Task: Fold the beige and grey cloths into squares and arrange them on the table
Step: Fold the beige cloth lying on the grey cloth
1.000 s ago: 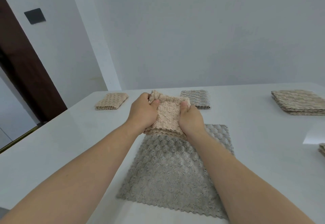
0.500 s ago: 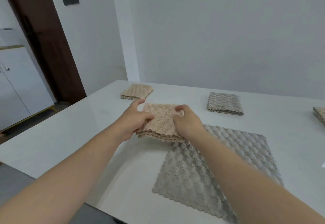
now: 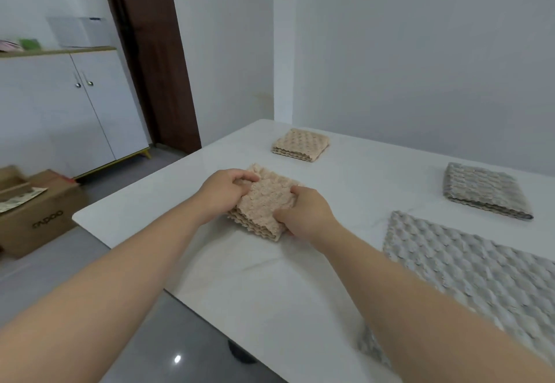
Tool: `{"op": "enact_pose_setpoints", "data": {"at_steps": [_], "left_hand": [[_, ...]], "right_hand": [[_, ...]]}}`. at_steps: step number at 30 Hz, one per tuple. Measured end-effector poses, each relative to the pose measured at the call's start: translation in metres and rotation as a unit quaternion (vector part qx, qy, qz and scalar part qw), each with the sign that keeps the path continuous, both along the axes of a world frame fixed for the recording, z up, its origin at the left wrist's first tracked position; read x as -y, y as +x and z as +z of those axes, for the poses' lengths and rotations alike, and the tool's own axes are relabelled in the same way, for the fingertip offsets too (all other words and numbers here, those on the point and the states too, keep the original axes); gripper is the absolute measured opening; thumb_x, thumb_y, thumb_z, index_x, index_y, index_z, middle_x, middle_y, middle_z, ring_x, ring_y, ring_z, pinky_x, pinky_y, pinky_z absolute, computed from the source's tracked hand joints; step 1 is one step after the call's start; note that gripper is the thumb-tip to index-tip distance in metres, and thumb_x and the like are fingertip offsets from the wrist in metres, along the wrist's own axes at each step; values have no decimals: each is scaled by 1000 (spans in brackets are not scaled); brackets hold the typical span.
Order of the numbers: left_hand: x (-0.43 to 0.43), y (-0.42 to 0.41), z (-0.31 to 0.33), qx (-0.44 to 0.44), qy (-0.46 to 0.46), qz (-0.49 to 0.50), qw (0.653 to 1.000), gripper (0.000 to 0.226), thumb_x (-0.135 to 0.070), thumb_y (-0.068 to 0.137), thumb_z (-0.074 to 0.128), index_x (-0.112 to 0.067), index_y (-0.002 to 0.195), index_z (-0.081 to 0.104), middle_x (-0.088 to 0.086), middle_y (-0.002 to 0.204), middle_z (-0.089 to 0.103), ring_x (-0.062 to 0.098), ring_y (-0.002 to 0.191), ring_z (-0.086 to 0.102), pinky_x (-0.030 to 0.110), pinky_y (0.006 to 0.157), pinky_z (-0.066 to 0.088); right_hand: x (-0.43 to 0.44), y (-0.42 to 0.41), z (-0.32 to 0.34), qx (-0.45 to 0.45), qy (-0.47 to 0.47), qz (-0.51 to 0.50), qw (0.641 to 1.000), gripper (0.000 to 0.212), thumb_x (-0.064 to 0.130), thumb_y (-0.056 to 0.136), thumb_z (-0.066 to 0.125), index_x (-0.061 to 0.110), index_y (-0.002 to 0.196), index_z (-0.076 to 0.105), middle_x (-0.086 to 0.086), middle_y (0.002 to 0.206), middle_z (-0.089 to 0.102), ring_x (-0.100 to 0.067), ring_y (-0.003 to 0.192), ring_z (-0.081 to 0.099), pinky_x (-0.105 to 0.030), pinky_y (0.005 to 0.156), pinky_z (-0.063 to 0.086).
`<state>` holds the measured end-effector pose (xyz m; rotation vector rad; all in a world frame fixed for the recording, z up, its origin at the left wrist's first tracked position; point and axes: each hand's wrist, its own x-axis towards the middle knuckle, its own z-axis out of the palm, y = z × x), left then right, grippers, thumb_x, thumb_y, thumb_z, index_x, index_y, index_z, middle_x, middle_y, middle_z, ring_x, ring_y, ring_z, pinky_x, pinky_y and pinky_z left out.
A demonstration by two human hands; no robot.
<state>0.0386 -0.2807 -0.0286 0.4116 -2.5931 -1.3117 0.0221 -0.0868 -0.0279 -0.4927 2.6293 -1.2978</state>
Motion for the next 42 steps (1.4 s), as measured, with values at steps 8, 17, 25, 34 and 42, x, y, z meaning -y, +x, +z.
{"op": "enact_pose_setpoints", "data": {"at_steps": [8, 17, 25, 34, 42], "left_hand": [[44, -8, -11, 8, -81, -35, 996, 30, -9, 100, 55, -29, 117, 72, 1, 125, 69, 21, 114, 64, 14, 75, 43], [73, -17, -17, 2, -125, -31, 992, 26, -16, 99, 61, -33, 115, 73, -5, 130, 67, 14, 113, 61, 20, 90, 38], [80, -14, -14, 1, -415, -29, 909, 27, -35, 97, 60, -37, 122, 70, -7, 135, 59, 27, 121, 55, 43, 96, 50], [52, -1, -5, 88, -479, -42, 872, 38, -10, 84, 54, -31, 111, 71, -3, 108, 70, 26, 104, 65, 39, 81, 56], [-25, 5, 25, 68, -540, -41, 838, 44, -7, 84, 51, -25, 121, 68, 2, 121, 66, 27, 108, 62, 38, 83, 52]], "right_hand": [[43, -11, -10, -26, 27, -5, 999, 39, 20, 85, 72, 12, 122, 64, -3, 114, 68, -24, 113, 63, -19, 77, 38], [65, -18, -20, -62, 92, 23, 994, 33, 36, 87, 63, 15, 112, 62, -6, 110, 67, -28, 103, 63, -31, 76, 46], [73, -7, -21, -109, 191, 26, 975, 38, 34, 101, 43, 11, 130, 47, -12, 133, 31, -39, 104, 58, -41, 80, 47], [68, -7, -24, -153, 319, 103, 930, 45, 39, 103, 26, 18, 135, 49, -7, 135, 42, -35, 116, 54, -43, 78, 42], [-6, -15, 14, -141, 220, 18, 965, 45, 42, 101, 44, 22, 141, 50, -3, 143, 45, -28, 122, 57, -41, 91, 50]]}}
